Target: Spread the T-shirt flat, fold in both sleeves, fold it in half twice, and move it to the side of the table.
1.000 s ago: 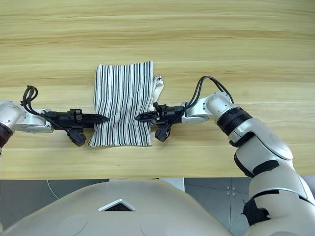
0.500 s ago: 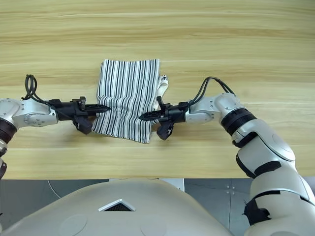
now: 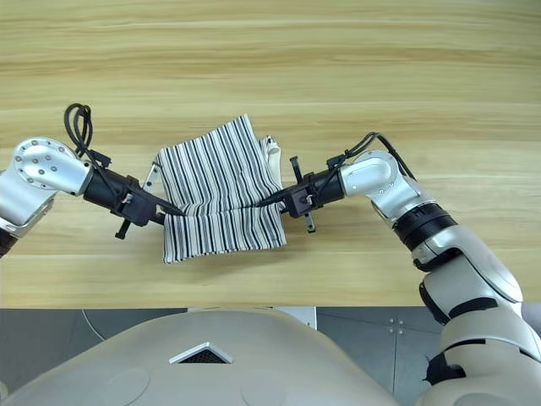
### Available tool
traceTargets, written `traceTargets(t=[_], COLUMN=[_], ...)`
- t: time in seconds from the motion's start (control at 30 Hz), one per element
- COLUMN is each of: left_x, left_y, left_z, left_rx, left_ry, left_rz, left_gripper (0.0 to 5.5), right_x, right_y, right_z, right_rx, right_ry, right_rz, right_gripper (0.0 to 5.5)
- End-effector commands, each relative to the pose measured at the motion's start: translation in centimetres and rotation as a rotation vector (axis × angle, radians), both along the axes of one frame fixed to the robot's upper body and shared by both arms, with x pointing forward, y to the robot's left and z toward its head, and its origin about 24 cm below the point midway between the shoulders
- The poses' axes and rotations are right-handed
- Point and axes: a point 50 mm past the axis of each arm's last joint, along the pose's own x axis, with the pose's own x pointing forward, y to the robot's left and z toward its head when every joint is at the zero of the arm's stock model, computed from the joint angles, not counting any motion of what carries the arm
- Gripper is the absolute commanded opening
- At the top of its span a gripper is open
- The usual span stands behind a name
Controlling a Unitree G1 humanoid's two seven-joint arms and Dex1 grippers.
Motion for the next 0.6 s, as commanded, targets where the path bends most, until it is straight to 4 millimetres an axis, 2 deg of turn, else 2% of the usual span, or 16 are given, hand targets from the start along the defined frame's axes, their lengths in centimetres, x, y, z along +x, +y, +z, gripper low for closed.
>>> traceTargets(t=[0.03,0.2,0.3,0.43,0.53,0.6], left_x=[-0.3,-1.9,-2.0,0.0,2.1,2.7], left_y=[0.4,0.3,0.8,1.0,0.8,0.8], left_z=[1.4,0.5,0.3,0.8,0.6,0.5], left_rx=[-0.010,-0.032,-0.037,-0.134,-0.204,-0.229], left_ry=[-0.005,0.071,0.095,0.126,0.136,0.156], left_rz=[0.009,0.013,0.034,0.171,0.332,0.382], left_gripper=[0.10,0.10,0.10,0.10,0.10,0.10], right_x=[-1.2,-2.5,-1.8,0.3,1.5,2.1], right_y=[-1.8,-2.0,-1.6,-1.3,-1.0,-1.0], right_z=[0.8,1.9,2.7,3.5,3.1,2.6], right_rx=[-0.067,-0.043,0.004,0.085,0.084,0.065], right_ry=[0.088,0.172,0.148,0.156,0.156,0.155], right_rz=[0.007,0.018,-0.024,-0.117,-0.179,-0.209], right_gripper=[0.12,0.12,0.12,0.12,0.12,0.12])
